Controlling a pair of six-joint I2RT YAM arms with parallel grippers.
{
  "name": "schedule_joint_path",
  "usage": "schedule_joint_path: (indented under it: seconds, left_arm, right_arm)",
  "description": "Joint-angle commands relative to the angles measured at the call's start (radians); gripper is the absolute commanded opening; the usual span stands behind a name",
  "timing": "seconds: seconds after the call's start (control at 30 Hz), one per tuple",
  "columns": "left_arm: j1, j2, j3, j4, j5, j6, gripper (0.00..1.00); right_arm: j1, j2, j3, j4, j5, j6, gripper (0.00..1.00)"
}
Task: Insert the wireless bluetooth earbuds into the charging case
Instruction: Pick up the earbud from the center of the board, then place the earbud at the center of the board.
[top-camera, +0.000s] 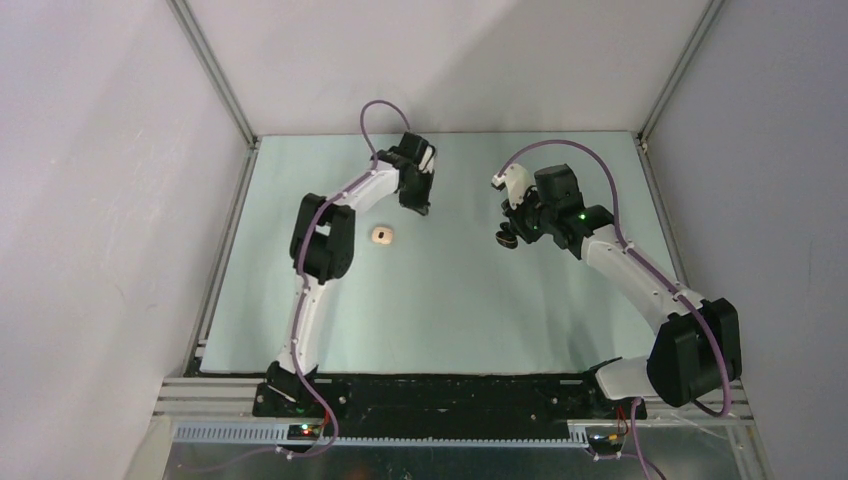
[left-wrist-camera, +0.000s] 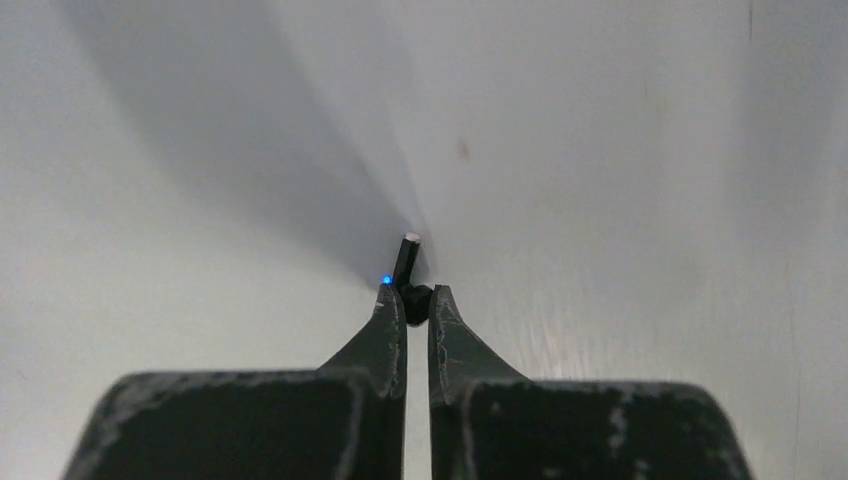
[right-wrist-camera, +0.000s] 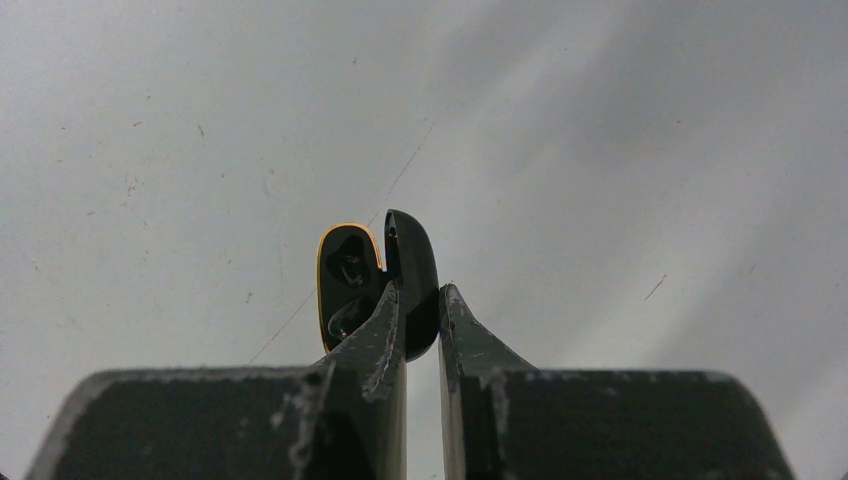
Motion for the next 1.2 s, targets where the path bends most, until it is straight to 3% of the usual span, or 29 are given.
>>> schedule_joint_path:
  seconds: [0.0, 0.1, 0.13, 0.17, 0.3, 0.53, 0.73, 0.97, 1.17]
  left_arm:
    - [-0.018, -0.219, -0.147, -0.035, 0.241, 0.227, 0.00]
    - [-0.010, -0.405, -0.309, -0.066, 0.373, 0.441, 0.00]
    - [0.003, -0.514, -0.366, -0.185, 0.476, 0.589, 0.00]
    - [0.012, -0.533, -0.369, -0.269, 0.510, 0.616, 0.00]
    - [0.017, -0.574, -0.371, -0.544, 0.538, 0.755, 0.00]
    - [0.036, -0.600, -0.373, -0.786, 0.490, 0.903, 0.00]
    - [0.038, -0.490, -0.292, -0.910, 0.530, 0.795, 0.02]
    - [0.063, -0.413, -0.329, -0.911, 0.703, 0.591, 0.00]
    - [0.066, -0.396, -0.359, -0.905, 0.778, 0.562, 0.00]
  right_arm:
    - [-0.001, -0.020, 0.044, -0.009, -0.026, -0.011, 0.00]
    - [-0.003, -0.024, 0.025, -0.032, -0.099, -0.119, 0.00]
    - [0.005, -0.030, -0.007, -0.029, -0.186, -0.260, 0.00]
    - [0.017, -0.034, -0.022, -0.015, -0.211, -0.292, 0.00]
    - [0.055, -0.021, -0.074, 0.030, -0.296, -0.475, 0.00]
    - [0.170, 0.043, -0.067, 0.058, -0.357, -0.624, 0.00]
    - [0.278, 0.101, -0.067, 0.192, -0.325, -0.615, 0.00]
    - [0.344, 0.138, -0.066, 0.308, -0.256, -0.575, 0.00]
    - [0.380, 0.131, -0.067, 0.346, -0.237, -0.497, 0.00]
